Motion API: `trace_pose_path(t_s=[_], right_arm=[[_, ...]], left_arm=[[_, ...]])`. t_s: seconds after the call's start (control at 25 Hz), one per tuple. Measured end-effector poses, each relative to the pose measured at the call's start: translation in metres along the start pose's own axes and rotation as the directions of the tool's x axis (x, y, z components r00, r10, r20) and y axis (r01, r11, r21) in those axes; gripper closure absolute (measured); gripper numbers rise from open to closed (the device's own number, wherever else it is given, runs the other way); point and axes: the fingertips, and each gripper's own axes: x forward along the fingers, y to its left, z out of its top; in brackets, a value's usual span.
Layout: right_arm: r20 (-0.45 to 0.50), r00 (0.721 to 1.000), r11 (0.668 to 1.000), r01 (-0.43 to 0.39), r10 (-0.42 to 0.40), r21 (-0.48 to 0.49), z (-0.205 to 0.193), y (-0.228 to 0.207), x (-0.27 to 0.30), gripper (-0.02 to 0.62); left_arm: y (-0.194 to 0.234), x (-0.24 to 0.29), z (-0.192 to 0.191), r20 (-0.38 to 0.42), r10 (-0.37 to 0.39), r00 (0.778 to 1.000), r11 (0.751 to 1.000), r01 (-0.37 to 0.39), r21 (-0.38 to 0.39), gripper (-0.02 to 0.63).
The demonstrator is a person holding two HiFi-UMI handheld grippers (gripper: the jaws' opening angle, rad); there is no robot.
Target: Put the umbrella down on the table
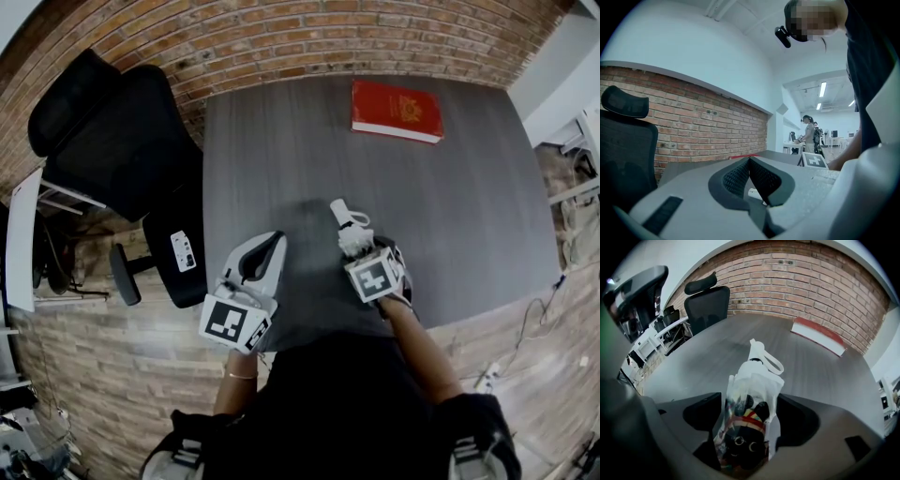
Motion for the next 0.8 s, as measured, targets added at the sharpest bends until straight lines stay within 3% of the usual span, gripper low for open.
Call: trace_pose_path(t_s=[0.16, 0.28, 0.4, 0.52, 0.64, 0.8], right_arm=[[0.017, 1.000, 1.000, 0.015, -0.015, 0.025, 0.002, -0.008, -0.014, 0.219], [0.088, 0.996, 0.997, 0.023, -0.029, 0.067, 0.015, -0.013, -0.032, 0.231], [0.195, 0.979, 0.988, 0.033, -0.062, 0.148, 0.027, -0.019, -0.051, 0.321], [0.333, 0.941, 0.962, -0.032, -0.063, 0.273, 0.045, -0.024, -0.073, 0.391], [0.461, 0.881, 0.924, -0.088, -0.102, 0.373, 0.058, -0.031, -0.101, 0.522], [0.586, 0.796, 0.899, -0.134, -0.153, 0.417, 0.074, -0.040, -0.137, 0.598]], left_arm=[[0.000, -0.003, 0.003, 0.006, 0.004, 1.000, 1.000, -0.004, 0.000, 0.603], [-0.002, -0.005, -0.004, -0.025, 0.003, 1.000, 1.000, -0.003, -0.006, 0.603], [-0.007, -0.006, -0.006, -0.035, -0.003, 0.999, 1.000, 0.003, -0.009, 0.603], [-0.010, -0.006, -0.004, -0.029, -0.012, 0.999, 1.000, 0.012, -0.009, 0.603], [-0.013, -0.008, -0.003, -0.031, -0.015, 0.999, 1.000, 0.015, -0.009, 0.603], [-0.014, -0.010, 0.004, -0.010, -0.010, 1.000, 1.000, 0.010, -0.006, 0.603]])
